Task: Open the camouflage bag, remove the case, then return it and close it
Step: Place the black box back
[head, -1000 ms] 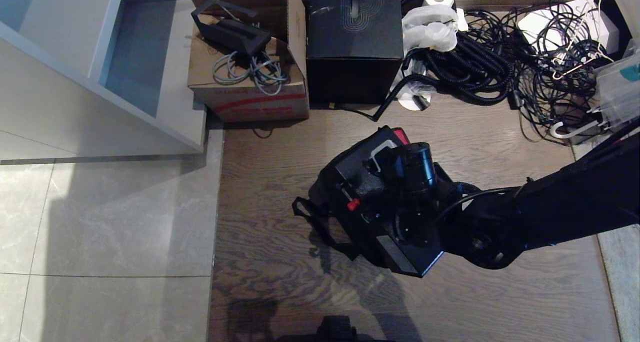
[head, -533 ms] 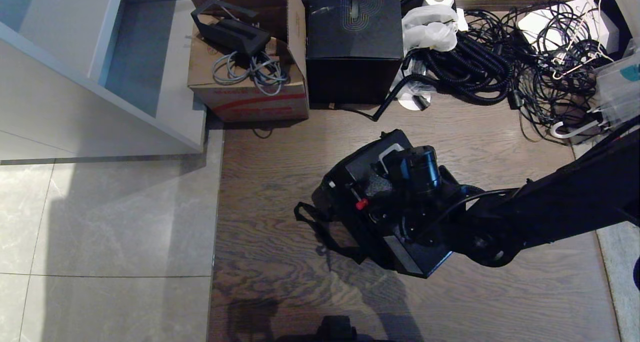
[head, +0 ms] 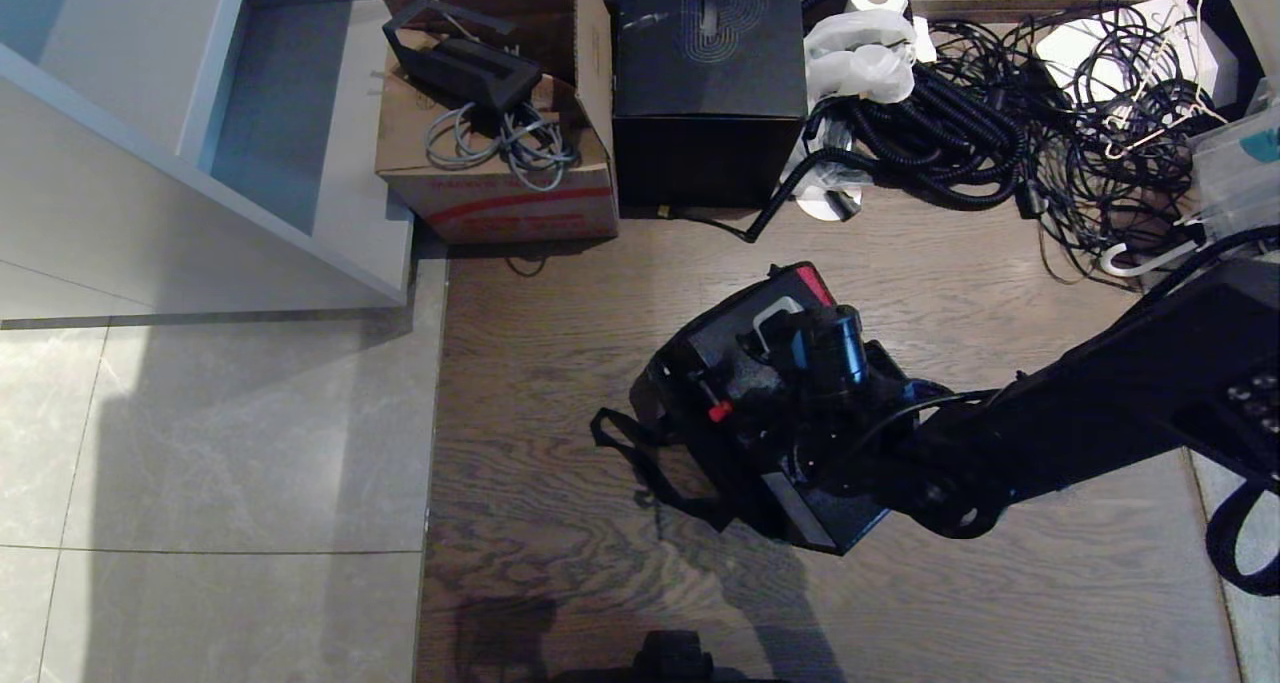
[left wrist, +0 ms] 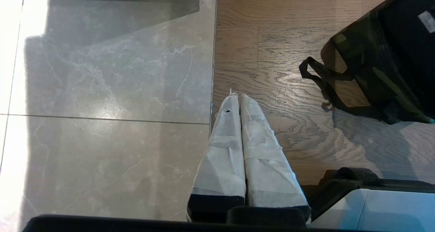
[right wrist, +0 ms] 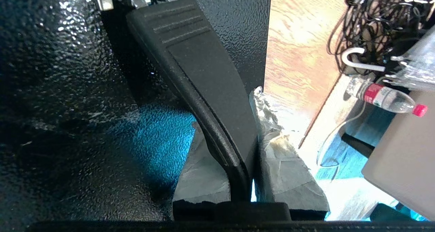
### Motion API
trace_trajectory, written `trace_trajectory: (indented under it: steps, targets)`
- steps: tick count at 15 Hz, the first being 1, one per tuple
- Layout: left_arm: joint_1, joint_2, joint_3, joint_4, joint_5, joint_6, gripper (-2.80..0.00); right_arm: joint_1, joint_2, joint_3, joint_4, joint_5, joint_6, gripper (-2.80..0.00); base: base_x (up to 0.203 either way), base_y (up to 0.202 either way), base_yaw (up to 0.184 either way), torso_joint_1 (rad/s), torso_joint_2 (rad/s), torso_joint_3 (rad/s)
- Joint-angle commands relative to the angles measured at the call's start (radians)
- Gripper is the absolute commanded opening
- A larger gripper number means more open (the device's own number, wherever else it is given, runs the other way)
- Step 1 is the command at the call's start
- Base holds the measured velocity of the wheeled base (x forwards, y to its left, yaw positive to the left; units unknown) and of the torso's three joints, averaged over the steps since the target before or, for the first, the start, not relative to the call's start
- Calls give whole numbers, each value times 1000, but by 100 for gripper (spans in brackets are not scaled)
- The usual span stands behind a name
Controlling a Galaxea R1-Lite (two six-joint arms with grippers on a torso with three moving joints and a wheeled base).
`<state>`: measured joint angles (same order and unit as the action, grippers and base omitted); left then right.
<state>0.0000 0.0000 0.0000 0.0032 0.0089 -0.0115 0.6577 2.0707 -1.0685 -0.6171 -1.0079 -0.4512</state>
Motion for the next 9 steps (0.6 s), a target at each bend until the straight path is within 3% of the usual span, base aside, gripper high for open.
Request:
trace_trajectory:
  steps: [1,9]
  targets:
    - [0,0,0,0,0,-1,-280,2,31,1,-4,-6,-2,-280,0,0,0,0,0,0]
    - [0,0,-1,0,0,-1,-280,0,63,-66,6,-5,-11,-280,0,0,0,0,0,0]
